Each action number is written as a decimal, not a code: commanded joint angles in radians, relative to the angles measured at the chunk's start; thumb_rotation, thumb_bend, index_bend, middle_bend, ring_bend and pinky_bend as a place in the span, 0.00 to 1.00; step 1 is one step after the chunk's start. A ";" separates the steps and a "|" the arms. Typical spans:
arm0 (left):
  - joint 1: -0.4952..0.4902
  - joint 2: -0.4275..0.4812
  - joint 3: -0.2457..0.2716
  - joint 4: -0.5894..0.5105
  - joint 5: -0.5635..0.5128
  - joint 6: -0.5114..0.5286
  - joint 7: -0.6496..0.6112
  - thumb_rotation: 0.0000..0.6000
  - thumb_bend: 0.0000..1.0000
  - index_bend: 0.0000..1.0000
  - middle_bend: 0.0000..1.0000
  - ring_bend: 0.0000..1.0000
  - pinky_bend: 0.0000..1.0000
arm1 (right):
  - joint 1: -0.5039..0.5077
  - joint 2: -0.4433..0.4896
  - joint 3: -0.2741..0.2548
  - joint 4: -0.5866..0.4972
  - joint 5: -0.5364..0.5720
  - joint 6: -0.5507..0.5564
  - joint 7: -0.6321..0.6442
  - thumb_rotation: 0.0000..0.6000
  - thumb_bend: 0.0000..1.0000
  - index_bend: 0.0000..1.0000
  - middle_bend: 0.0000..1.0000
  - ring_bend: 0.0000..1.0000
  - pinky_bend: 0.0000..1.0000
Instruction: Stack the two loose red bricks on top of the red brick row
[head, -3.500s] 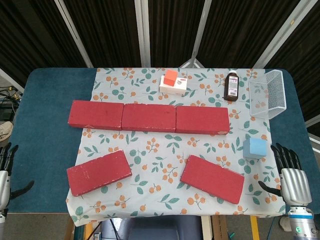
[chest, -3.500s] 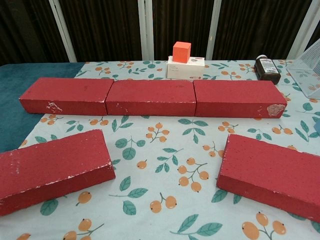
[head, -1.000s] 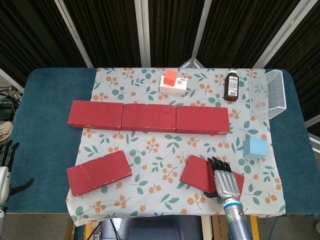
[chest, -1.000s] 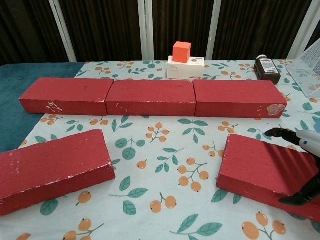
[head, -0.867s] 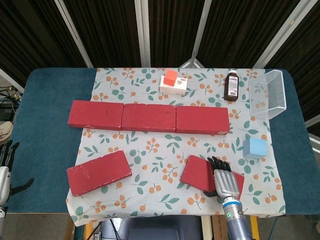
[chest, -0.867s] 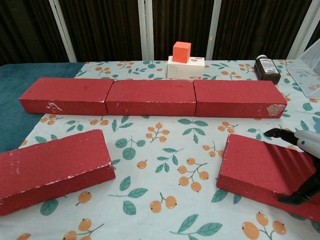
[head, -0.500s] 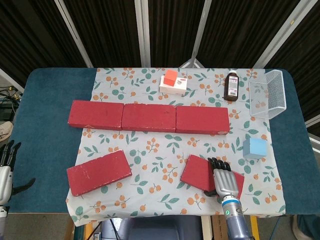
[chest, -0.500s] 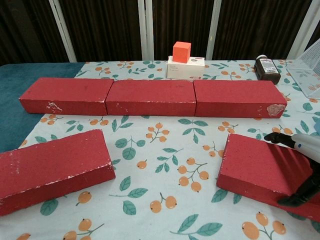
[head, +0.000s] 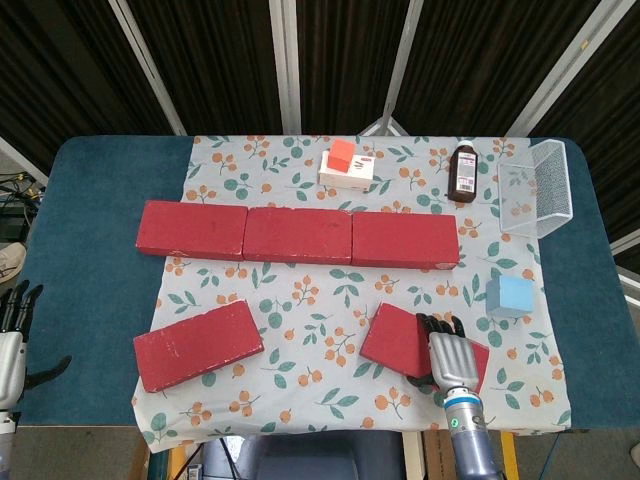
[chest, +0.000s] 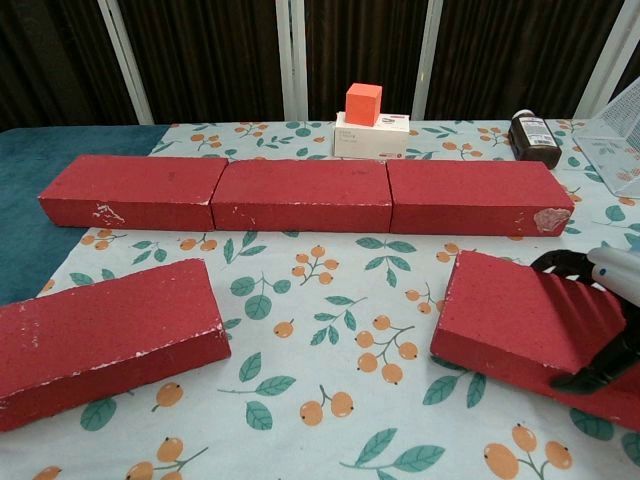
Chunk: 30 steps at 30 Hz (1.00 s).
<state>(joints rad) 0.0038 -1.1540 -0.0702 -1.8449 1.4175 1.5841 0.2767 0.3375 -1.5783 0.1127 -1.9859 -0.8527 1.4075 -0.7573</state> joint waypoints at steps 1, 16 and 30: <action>0.001 0.000 -0.002 0.001 -0.004 0.001 0.000 1.00 0.00 0.06 0.00 0.00 0.12 | 0.015 0.051 0.029 -0.053 -0.022 0.011 -0.004 1.00 0.12 0.38 0.40 0.33 0.00; -0.011 -0.029 -0.029 0.025 -0.050 0.003 0.033 1.00 0.00 0.06 0.00 0.00 0.08 | 0.369 0.202 0.403 -0.014 0.277 -0.171 -0.189 1.00 0.12 0.39 0.40 0.33 0.00; -0.025 -0.077 -0.058 0.035 -0.122 0.013 0.139 1.00 0.00 0.06 0.00 0.00 0.08 | 0.736 0.132 0.432 0.364 0.625 -0.467 -0.213 1.00 0.12 0.39 0.40 0.33 0.00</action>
<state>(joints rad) -0.0202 -1.2278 -0.1265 -1.8112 1.2985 1.5955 0.4106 1.0216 -1.4244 0.5465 -1.6773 -0.2654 0.9876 -0.9608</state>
